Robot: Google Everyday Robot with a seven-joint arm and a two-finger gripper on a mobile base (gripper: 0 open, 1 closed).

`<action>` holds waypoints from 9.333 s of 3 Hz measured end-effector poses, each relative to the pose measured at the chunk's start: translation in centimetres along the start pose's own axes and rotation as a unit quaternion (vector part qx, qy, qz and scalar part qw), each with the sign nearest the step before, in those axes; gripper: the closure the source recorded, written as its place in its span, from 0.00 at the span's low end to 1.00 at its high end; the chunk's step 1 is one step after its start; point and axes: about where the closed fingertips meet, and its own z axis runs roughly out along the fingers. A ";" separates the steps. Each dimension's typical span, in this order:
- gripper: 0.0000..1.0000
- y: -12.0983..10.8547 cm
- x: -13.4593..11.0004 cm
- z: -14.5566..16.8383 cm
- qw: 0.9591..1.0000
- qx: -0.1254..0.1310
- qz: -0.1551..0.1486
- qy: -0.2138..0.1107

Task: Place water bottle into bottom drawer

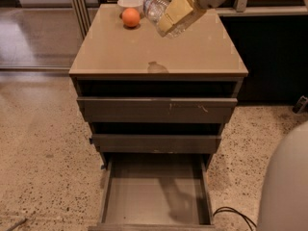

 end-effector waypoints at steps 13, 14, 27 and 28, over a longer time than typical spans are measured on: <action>1.00 4.8 29.0 15.9 0.992 -0.032 0.014 0.122; 1.00 4.8 29.1 16.2 0.992 -0.033 0.012 0.123; 1.00 -9.9 48.4 56.8 0.995 -0.097 0.010 0.037; 1.00 -11.1 48.2 59.4 0.995 -0.097 0.017 0.023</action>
Offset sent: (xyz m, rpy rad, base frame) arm -0.0355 -0.0022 -0.0128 0.0369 0.0619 0.0671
